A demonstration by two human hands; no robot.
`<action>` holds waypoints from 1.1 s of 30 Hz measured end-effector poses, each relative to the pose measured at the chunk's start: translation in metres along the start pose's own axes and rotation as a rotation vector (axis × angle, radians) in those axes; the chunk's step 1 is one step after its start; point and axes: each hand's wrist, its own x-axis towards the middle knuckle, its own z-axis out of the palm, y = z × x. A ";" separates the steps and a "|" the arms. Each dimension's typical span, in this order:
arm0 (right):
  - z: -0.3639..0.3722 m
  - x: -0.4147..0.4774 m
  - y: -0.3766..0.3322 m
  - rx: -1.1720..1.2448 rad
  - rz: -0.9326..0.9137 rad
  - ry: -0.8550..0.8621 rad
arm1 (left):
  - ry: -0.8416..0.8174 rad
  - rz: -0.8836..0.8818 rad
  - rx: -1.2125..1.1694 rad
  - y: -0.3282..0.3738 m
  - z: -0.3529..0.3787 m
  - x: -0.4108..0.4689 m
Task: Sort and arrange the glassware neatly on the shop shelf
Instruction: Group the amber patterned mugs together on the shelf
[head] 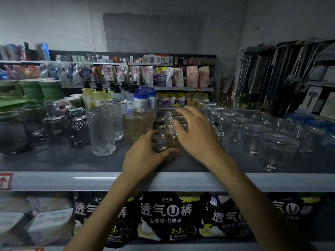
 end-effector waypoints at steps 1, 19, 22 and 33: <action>0.003 0.009 0.000 -0.028 0.008 -0.057 | 0.002 -0.002 0.000 0.000 0.000 0.000; 0.025 0.028 0.015 -0.166 0.071 -0.297 | 0.043 0.007 0.150 0.002 0.004 -0.001; 0.026 0.028 0.015 -0.171 0.069 -0.295 | 0.041 0.004 0.156 0.003 0.005 0.000; 0.021 0.028 0.010 -0.178 0.070 -0.323 | 0.027 -0.006 0.155 0.002 0.005 -0.001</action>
